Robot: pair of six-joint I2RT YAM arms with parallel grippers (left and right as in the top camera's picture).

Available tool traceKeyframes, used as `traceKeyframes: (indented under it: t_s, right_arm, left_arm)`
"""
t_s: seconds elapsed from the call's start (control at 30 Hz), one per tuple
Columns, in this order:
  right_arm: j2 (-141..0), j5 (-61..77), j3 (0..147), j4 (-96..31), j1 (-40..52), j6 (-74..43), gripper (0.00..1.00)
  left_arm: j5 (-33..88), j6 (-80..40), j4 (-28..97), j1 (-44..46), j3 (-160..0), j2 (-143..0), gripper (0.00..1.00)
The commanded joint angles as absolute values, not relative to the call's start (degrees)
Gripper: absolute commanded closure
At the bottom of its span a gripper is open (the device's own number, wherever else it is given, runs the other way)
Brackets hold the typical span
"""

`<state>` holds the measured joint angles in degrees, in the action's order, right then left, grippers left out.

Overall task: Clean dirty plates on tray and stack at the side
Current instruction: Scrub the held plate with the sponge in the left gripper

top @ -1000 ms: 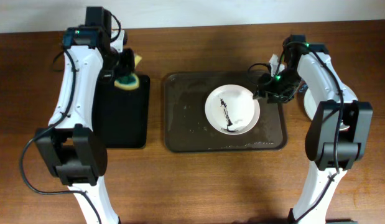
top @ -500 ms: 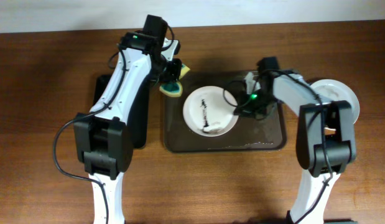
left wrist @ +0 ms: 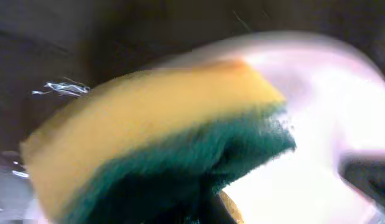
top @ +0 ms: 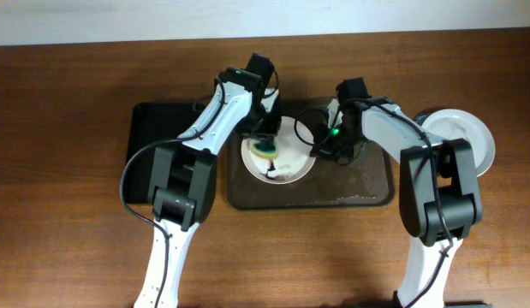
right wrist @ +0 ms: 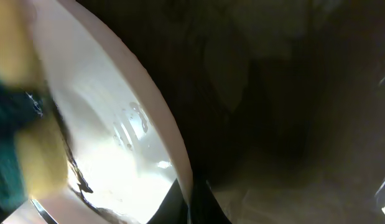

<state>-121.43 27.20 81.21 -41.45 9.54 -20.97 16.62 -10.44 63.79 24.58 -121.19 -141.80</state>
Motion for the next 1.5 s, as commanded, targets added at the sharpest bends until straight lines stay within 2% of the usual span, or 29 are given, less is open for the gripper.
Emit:
traceKeyframes:
  t_s: [0.0,0.07,0.13,0.2,0.33,0.4,0.5,0.57,0.63,0.73,0.83,0.97,1.03,1.17,1.2,1.27,1.33,1.4,1.47]
  right_arm:
    - [-123.26,21.80,79.64,-40.47,9.74,-21.30,0.96]
    - [-123.26,21.80,79.64,-40.47,9.74,-21.30,0.96]
    - [-123.26,21.80,79.64,-40.47,9.74,-21.32,0.96]
    - [-123.26,21.80,79.64,-40.73,9.74,-21.30,0.96]
    - [-123.26,20.43,79.64,-40.91,9.74,-21.30,0.96]
    - [-123.26,20.25,79.64,-40.86,9.74,-21.30,0.96]
    - [-123.50,20.08,79.64,-40.86,9.74,-21.30,0.96]
    - [-124.27,19.64,79.64,-41.15,9.74,-21.28,0.96]
    - [-124.81,19.66,79.59,-41.28,9.74,-21.28,0.96]
    - [-125.21,19.64,79.59,-41.25,9.74,-20.01,0.96]
    - [-125.21,21.34,79.59,-42.70,9.74,-16.91,0.96]
    - [-125.21,28.97,79.59,-45.28,9.69,-6.81,0.96]
    - [-125.21,28.95,79.59,-45.21,9.69,-6.83,0.96]
    - [-125.21,28.95,79.59,-45.17,9.69,-6.85,0.96]
    - [-125.21,28.95,79.59,-45.21,9.69,-6.83,0.96]
    - [-125.21,28.95,79.59,-45.19,9.69,-6.85,0.96]
    - [-125.21,28.93,79.59,-45.19,9.69,-6.85,0.96]
    - [-125.21,28.93,79.59,-44.47,9.69,-6.85,0.96]
    - [-125.21,28.03,79.59,-42.19,9.69,-9.02,0.96]
  left_arm:
    - [35.18,5.26,72.42,28.36,-118.93,-146.93,1.00]
    - [35.07,9.45,76.03,28.34,-118.93,-146.93,1.00]
    - [28.80,5.82,73.71,27.94,-119.02,-146.93,1.00]
    - [15.44,-13.87,68.86,26.28,-119.48,-146.93,1.00]
    - [-6.70,-45.15,63.61,26.06,-119.68,-146.96,1.00]
    - [-12.05,-53.63,63.64,27.70,-119.46,-147.02,1.00]
    - [-22.72,-61.87,63.37,31.00,-118.98,-147.11,1.00]
    - [-30.87,-63.59,60.84,32.47,-118.98,-147.11,1.00]
    - [-34.00,-63.59,58.83,32.42,-118.98,-147.11,1.00]
    - [-26.44,-57.69,58.50,30.06,-119.11,-147.11,1.00]
    - [3.77,-22.57,57.98,27.88,-119.11,-147.11,1.00]
    - [33.06,5.87,61.58,27.88,-119.13,-147.11,1.00]
    - [38.57,12.23,63.22,27.90,-119.20,-147.11,1.00]
    - [37.82,13.74,67.70,28.05,-119.20,-147.11,1.00]
    - [33.98,8.08,66.41,27.92,-119.20,-147.11,1.00]
    - [7.44,-25.54,64.27,27.66,-119.20,-147.11,1.00]
    - [-6.76,-46.24,63.55,27.59,-119.20,-147.11,1.00]
    - [-11.70,-63.35,62.96,27.62,-119.20,-147.11,1.00]
    - [-11.86,-66.83,61.45,27.62,-119.20,-147.11,1.00]
